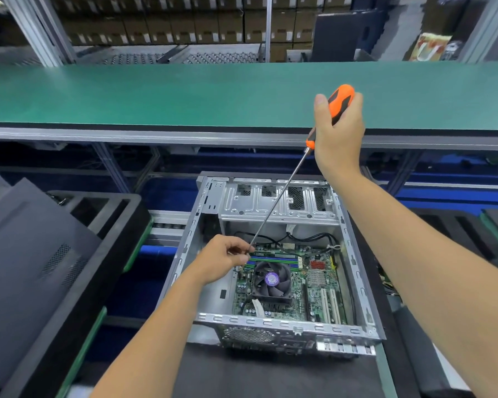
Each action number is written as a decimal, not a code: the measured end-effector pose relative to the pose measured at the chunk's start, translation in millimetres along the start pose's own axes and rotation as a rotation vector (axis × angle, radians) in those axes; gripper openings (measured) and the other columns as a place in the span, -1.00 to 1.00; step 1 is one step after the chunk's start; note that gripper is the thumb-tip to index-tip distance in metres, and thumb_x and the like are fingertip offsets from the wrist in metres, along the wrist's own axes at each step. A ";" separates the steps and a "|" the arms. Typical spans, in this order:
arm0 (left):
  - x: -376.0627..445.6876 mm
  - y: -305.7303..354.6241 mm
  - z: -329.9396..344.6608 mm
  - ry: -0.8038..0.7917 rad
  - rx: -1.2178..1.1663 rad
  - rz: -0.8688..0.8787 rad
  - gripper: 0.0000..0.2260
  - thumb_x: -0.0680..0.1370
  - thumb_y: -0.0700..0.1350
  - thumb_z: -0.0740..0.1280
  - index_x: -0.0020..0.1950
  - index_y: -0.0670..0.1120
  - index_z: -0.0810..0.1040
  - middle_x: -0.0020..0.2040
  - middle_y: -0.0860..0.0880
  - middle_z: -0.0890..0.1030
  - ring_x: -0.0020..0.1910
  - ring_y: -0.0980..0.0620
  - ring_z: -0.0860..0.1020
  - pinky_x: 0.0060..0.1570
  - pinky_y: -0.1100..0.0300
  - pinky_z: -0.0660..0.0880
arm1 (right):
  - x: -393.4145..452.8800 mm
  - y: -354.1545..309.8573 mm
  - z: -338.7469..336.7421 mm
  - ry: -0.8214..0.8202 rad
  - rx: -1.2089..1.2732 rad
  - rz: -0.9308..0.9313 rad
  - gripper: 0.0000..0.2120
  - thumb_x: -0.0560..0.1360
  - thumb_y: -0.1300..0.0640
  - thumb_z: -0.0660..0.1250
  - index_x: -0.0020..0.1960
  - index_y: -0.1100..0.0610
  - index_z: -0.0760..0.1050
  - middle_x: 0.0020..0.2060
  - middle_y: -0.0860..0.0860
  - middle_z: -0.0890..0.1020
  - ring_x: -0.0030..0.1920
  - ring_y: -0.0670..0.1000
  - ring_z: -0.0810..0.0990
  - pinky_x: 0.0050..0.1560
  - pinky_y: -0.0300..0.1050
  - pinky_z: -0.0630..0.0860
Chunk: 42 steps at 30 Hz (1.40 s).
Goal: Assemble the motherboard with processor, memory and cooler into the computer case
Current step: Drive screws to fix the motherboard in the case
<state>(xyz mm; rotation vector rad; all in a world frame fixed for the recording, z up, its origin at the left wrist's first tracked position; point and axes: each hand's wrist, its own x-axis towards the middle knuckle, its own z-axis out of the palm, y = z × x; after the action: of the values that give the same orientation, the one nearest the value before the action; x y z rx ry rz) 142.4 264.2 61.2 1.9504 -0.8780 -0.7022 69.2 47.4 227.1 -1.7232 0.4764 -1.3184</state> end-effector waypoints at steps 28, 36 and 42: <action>-11.8 -2.4 1.0 -0.134 0.472 -0.111 -0.85 0.40 -0.25 0.45 -0.29 -0.03 0.56 -0.34 0.11 0.59 -0.39 0.28 0.51 -0.38 0.46 0.40 | -32.6 -24.8 37.3 -0.540 0.124 -0.077 -0.77 0.60 0.10 0.27 -0.05 0.18 0.23 -0.33 0.29 0.43 -0.51 -0.01 0.49 -0.51 -0.30 0.38; -8.1 -10.1 2.1 -0.128 0.563 -0.165 -0.90 0.41 -0.26 0.46 -0.26 -0.12 0.58 -0.38 0.11 0.54 -0.39 0.24 0.49 -0.30 0.33 0.47 | -42.8 -18.4 42.7 -0.613 0.107 -0.084 -0.74 0.59 0.06 0.29 -0.07 0.16 0.24 -0.40 0.20 0.43 -0.48 0.02 0.55 -0.43 -0.12 0.47; -6.7 -10.3 5.5 -0.212 0.529 -0.196 -0.80 0.38 -0.22 0.52 -0.31 -0.03 0.53 -0.38 0.13 0.55 -0.39 0.22 0.53 -0.37 0.39 0.40 | -39.7 -19.3 36.3 -0.566 0.144 -0.050 -0.75 0.59 0.07 0.29 -0.10 0.11 0.23 -0.40 0.13 0.42 -0.51 0.02 0.52 -0.47 -0.20 0.43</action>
<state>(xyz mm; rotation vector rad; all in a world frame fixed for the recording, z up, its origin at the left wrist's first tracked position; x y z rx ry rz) 137.6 270.8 50.6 2.4894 -1.0922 -0.8660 83.9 102.0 218.9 -1.8905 0.0127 -0.8168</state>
